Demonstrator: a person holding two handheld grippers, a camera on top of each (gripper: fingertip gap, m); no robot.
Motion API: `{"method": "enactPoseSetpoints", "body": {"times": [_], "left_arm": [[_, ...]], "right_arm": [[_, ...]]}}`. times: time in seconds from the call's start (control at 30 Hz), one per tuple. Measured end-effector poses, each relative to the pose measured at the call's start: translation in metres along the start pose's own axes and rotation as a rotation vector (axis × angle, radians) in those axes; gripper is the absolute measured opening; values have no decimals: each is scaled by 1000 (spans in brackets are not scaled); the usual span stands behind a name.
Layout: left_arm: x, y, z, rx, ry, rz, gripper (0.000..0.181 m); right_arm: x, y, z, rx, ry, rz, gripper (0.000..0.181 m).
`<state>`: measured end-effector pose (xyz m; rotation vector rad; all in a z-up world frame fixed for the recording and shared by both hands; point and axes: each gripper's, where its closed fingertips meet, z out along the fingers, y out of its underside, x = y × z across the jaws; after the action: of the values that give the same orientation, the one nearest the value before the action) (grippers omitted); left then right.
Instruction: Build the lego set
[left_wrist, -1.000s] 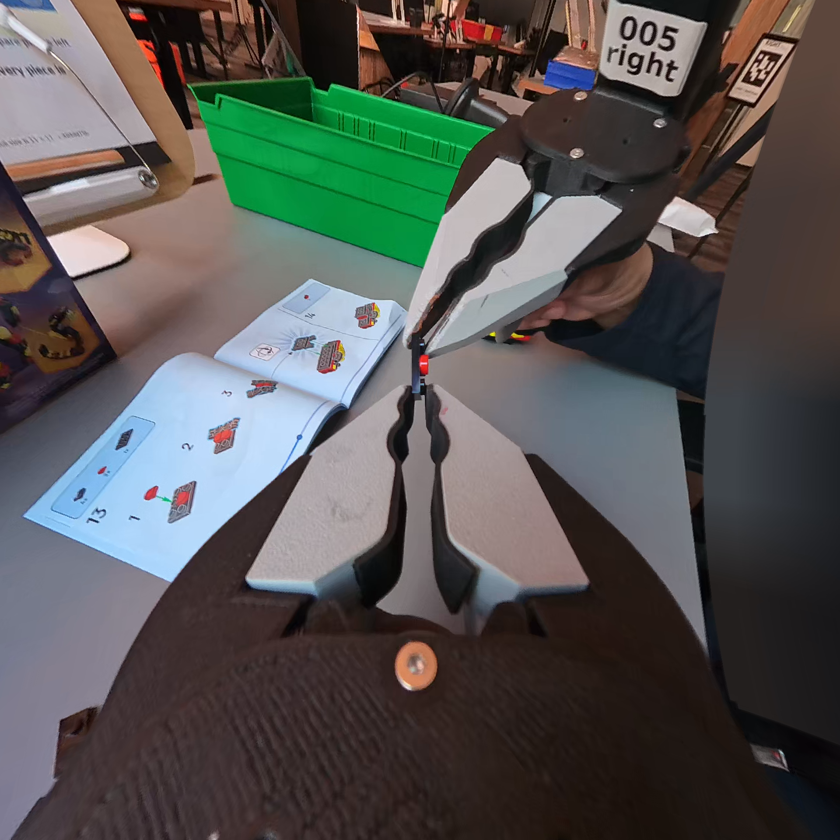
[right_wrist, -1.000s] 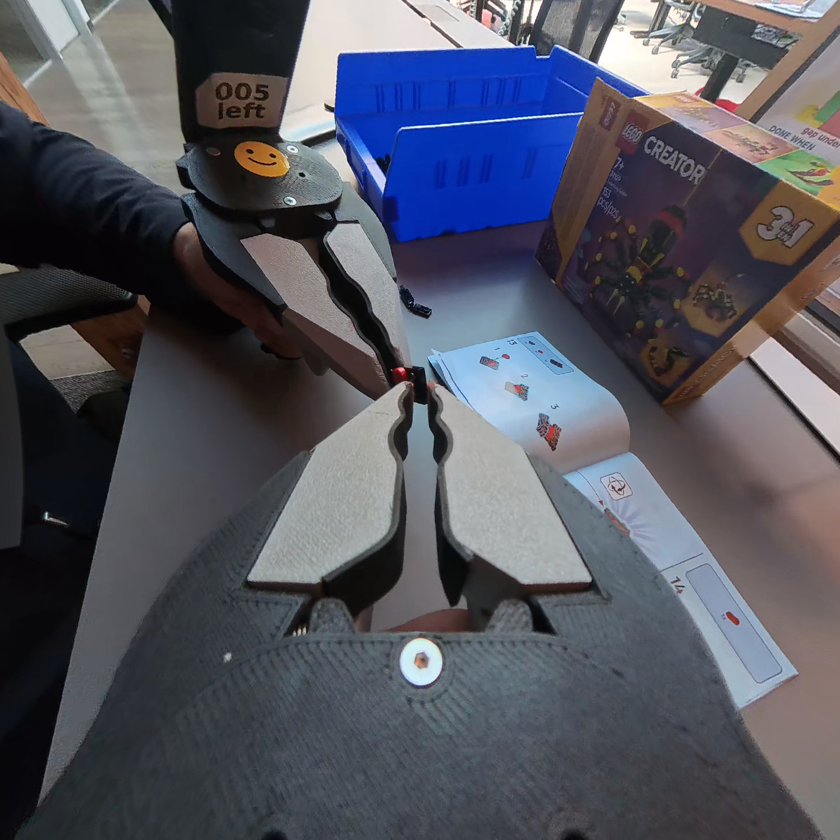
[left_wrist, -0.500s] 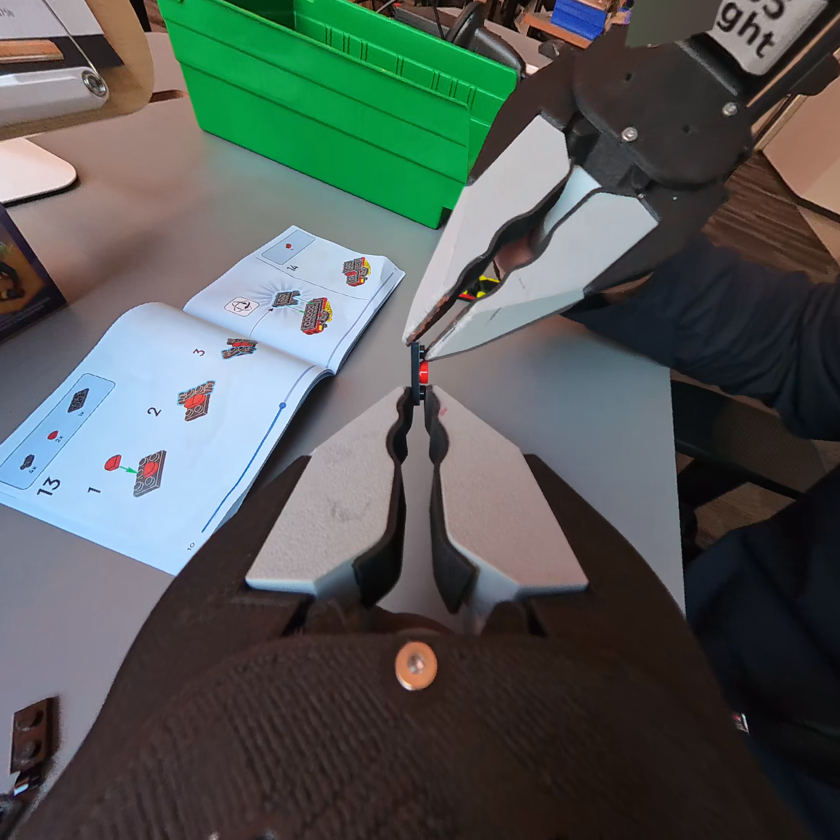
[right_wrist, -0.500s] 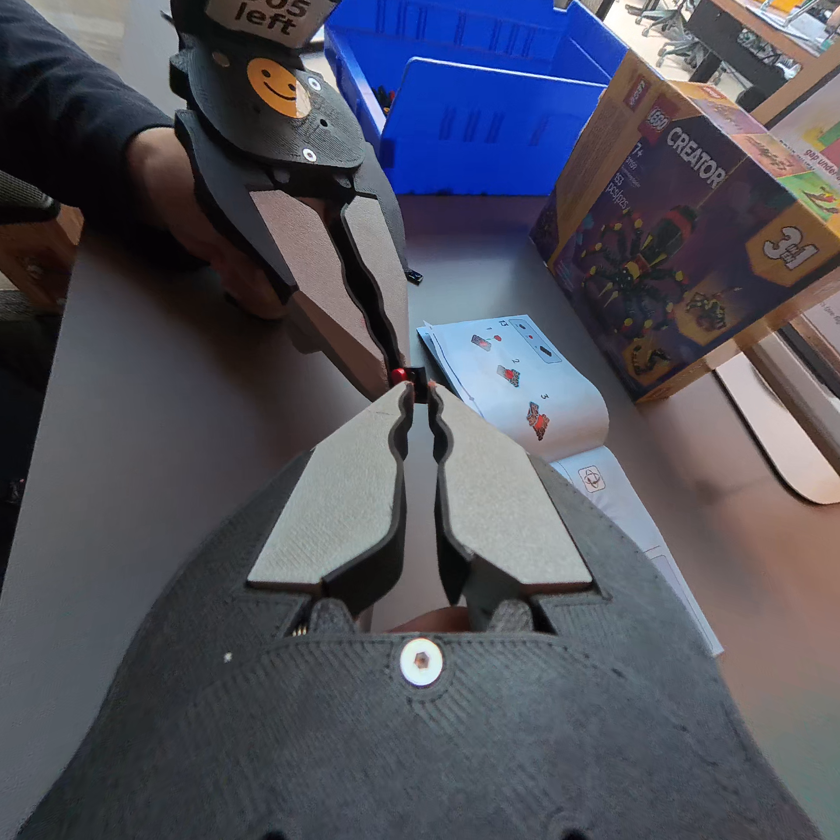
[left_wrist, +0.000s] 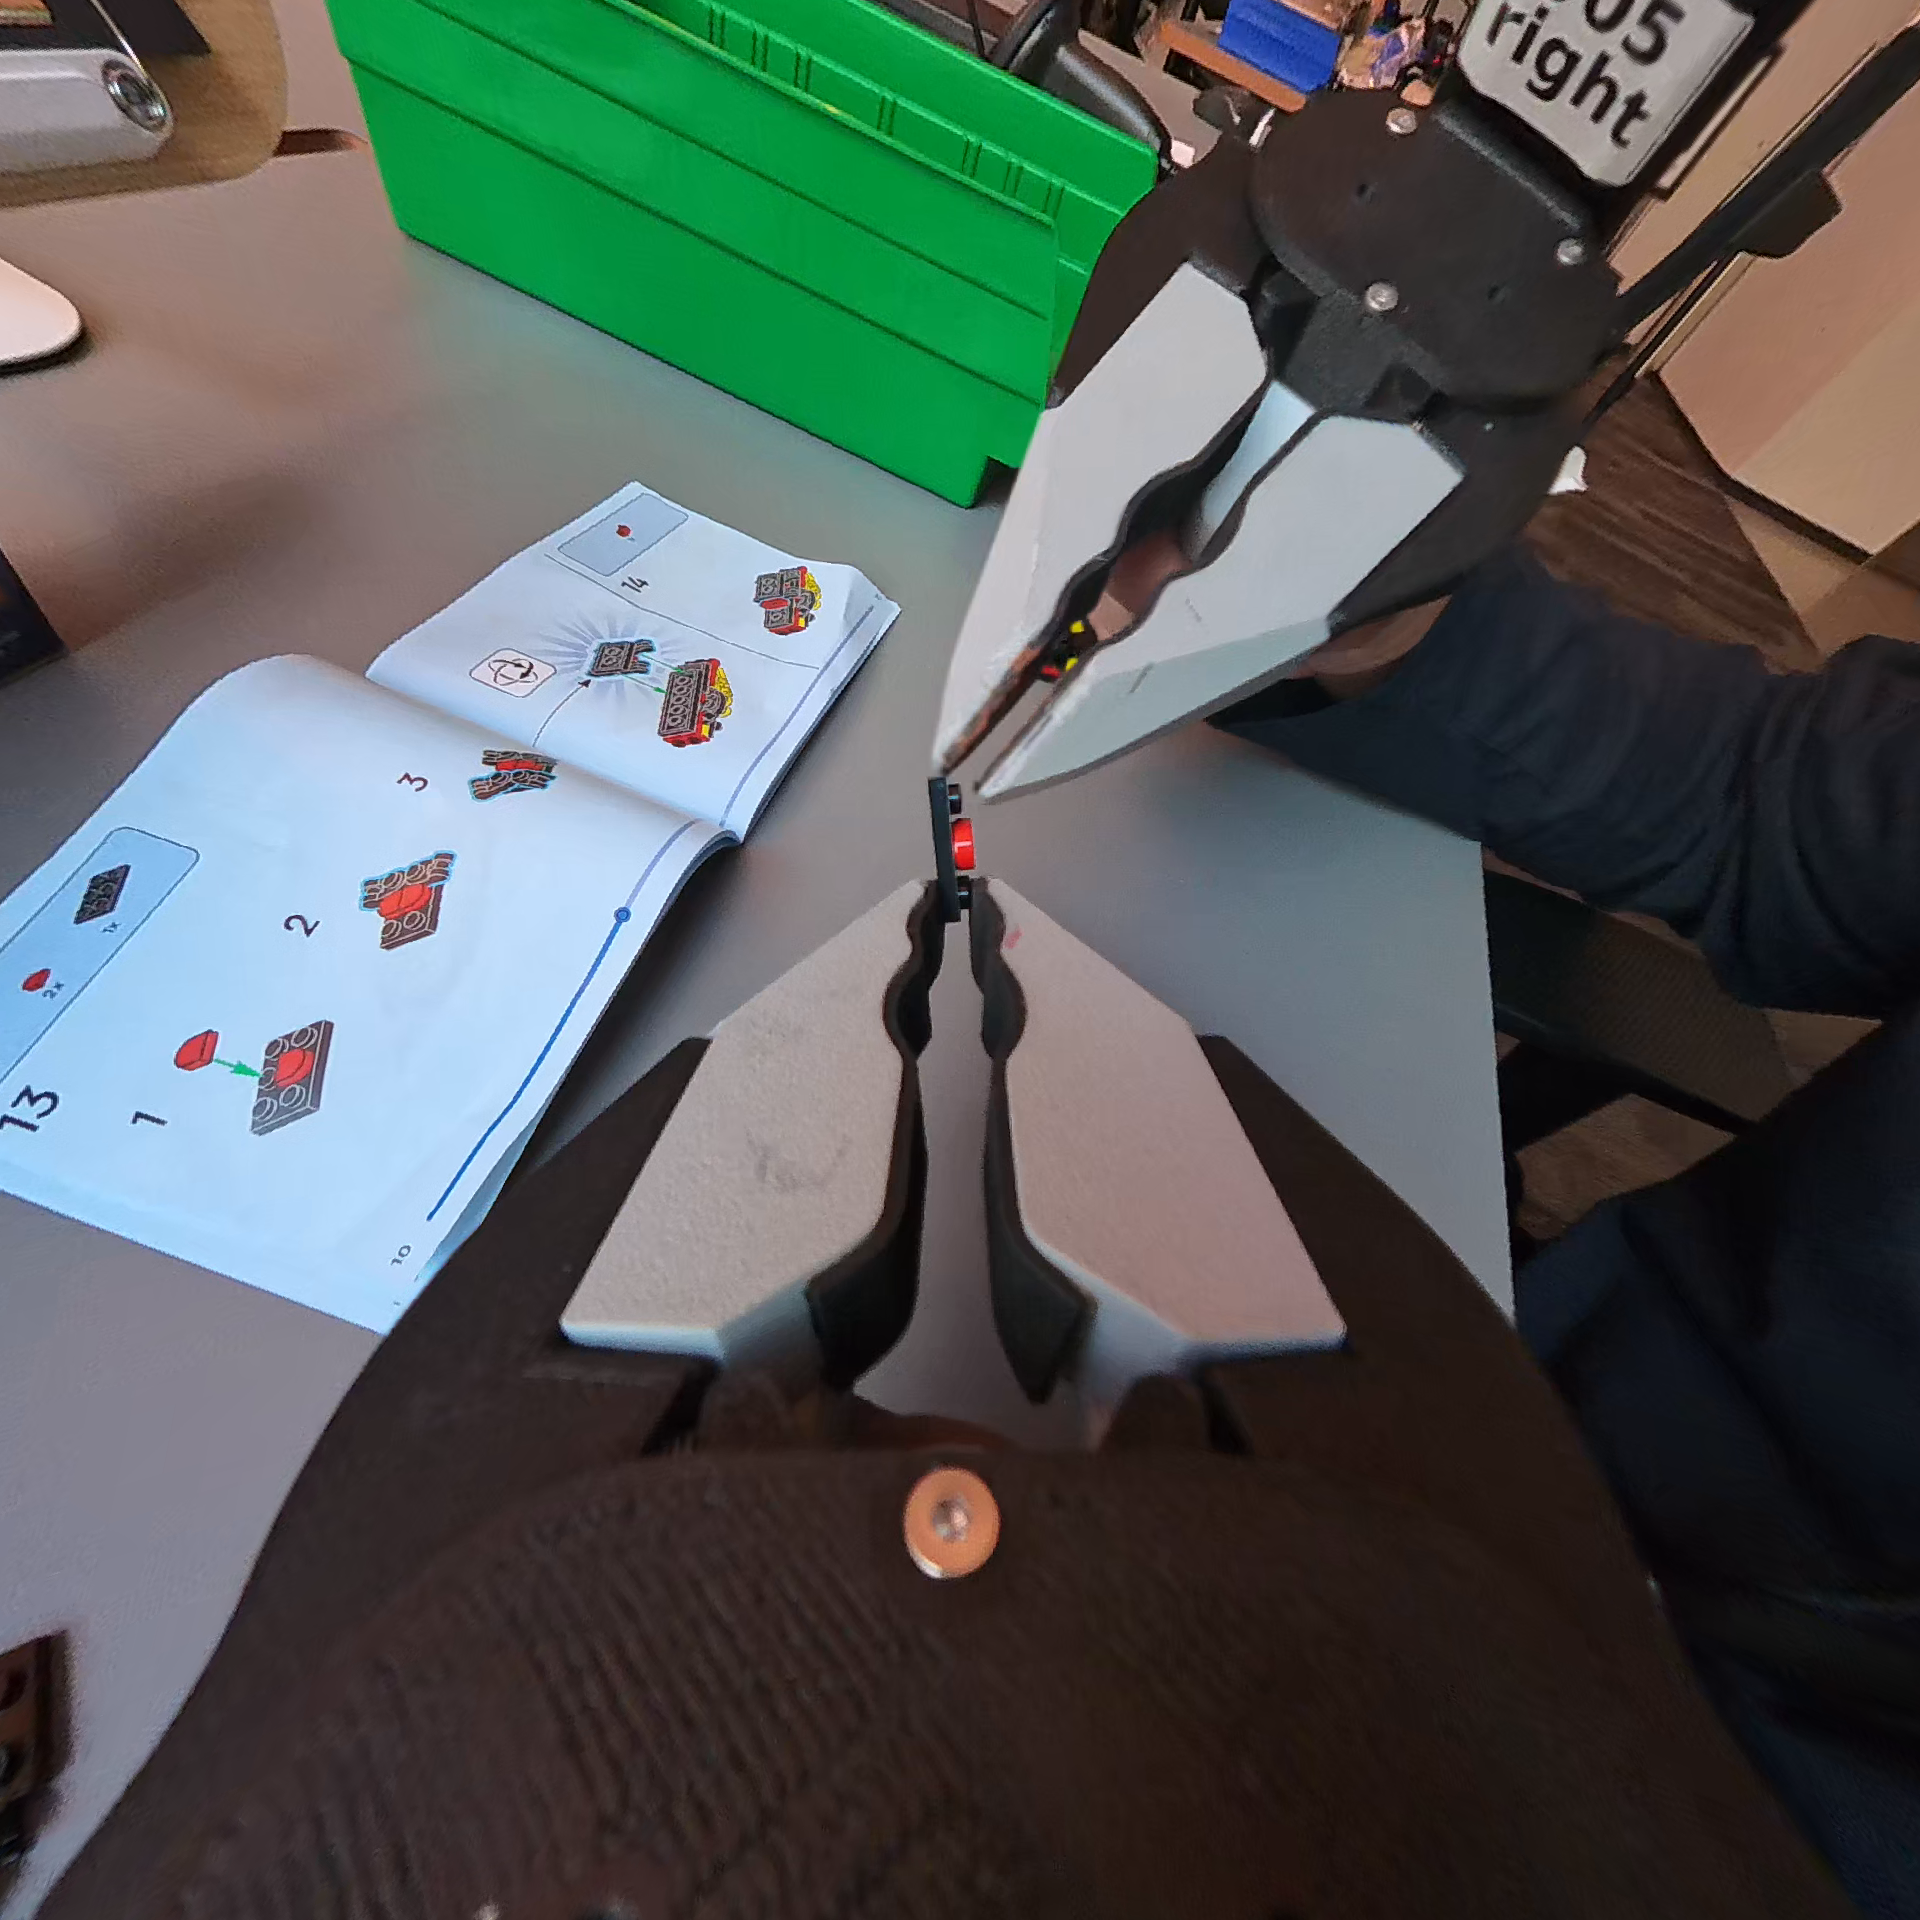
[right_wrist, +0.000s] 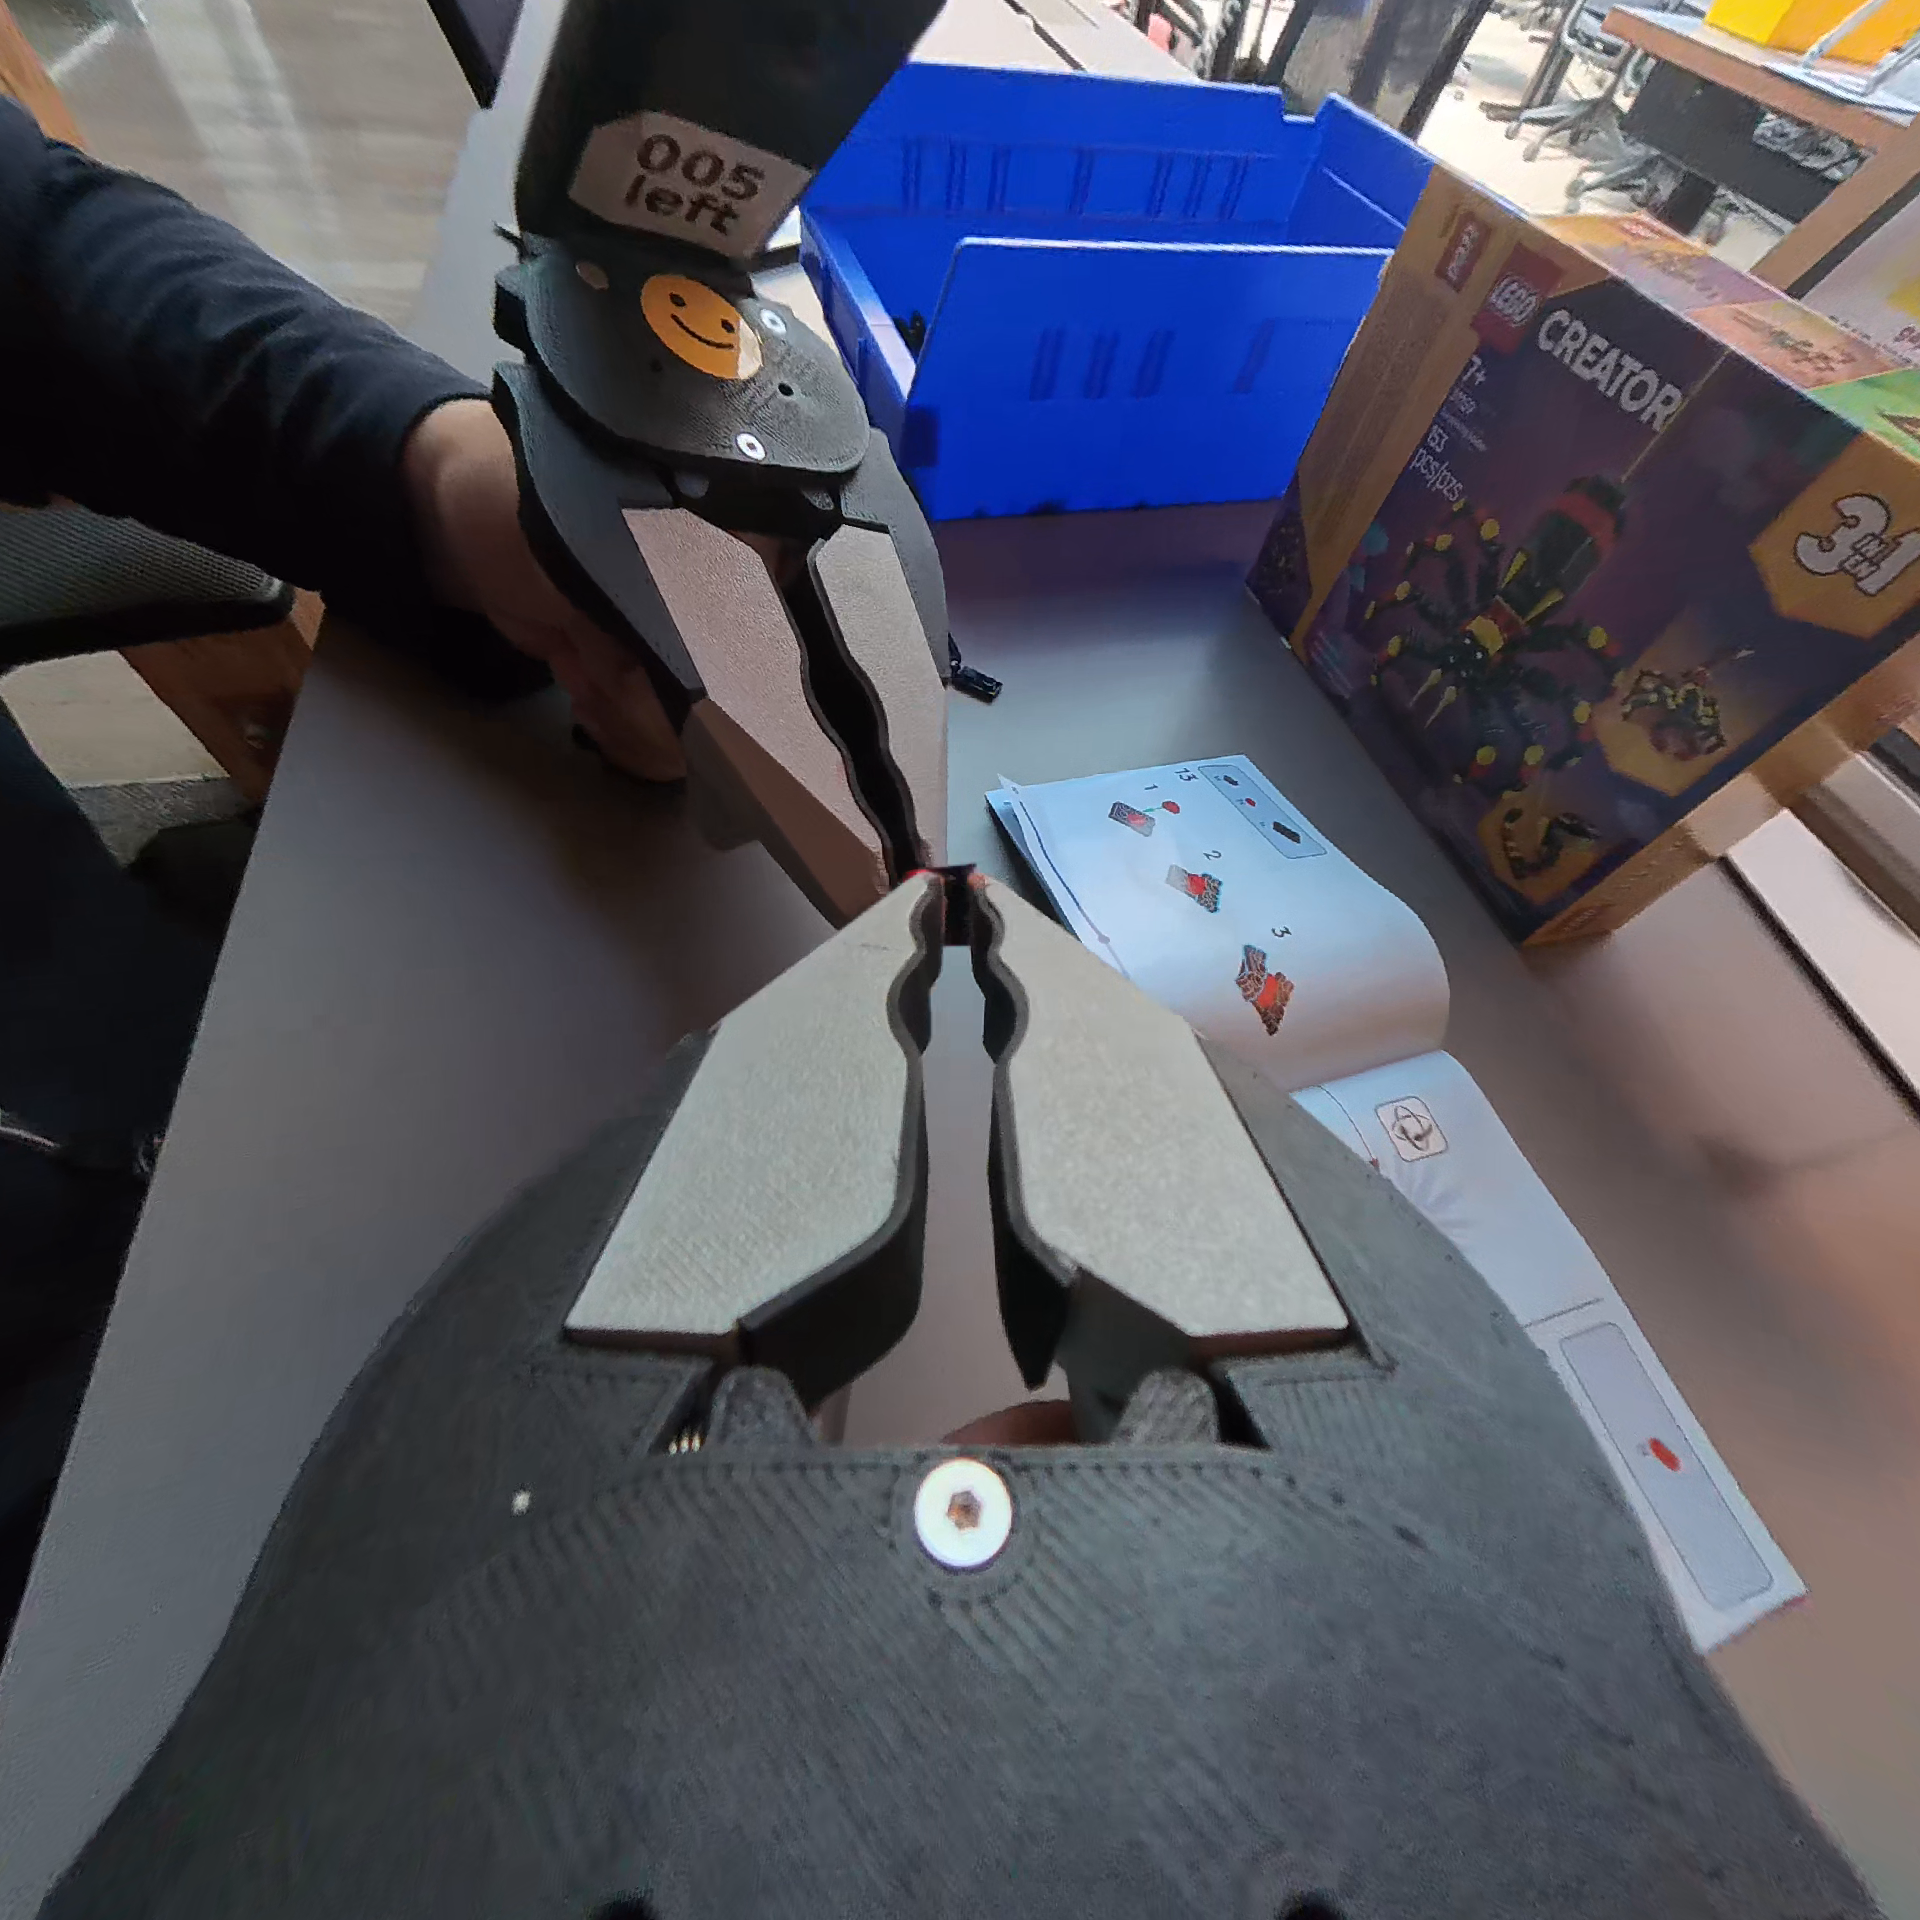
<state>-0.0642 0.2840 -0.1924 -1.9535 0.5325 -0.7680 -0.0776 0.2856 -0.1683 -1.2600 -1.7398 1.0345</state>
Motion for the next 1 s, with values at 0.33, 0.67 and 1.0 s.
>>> {"method": "enactPoseSetpoints", "body": {"times": [0.33,0.67,1.0], "left_arm": [[-1,-2,0,20,50,-105,2],[7,5,2,-21,131,-187,2],[8,7,2,-35,136,-189,2]], "right_arm": [[8,-1,-2,15,46,-1,9],[1,6,3,-37,35,-78,9],[-4,10,2,-65,29,-134,2]]}}
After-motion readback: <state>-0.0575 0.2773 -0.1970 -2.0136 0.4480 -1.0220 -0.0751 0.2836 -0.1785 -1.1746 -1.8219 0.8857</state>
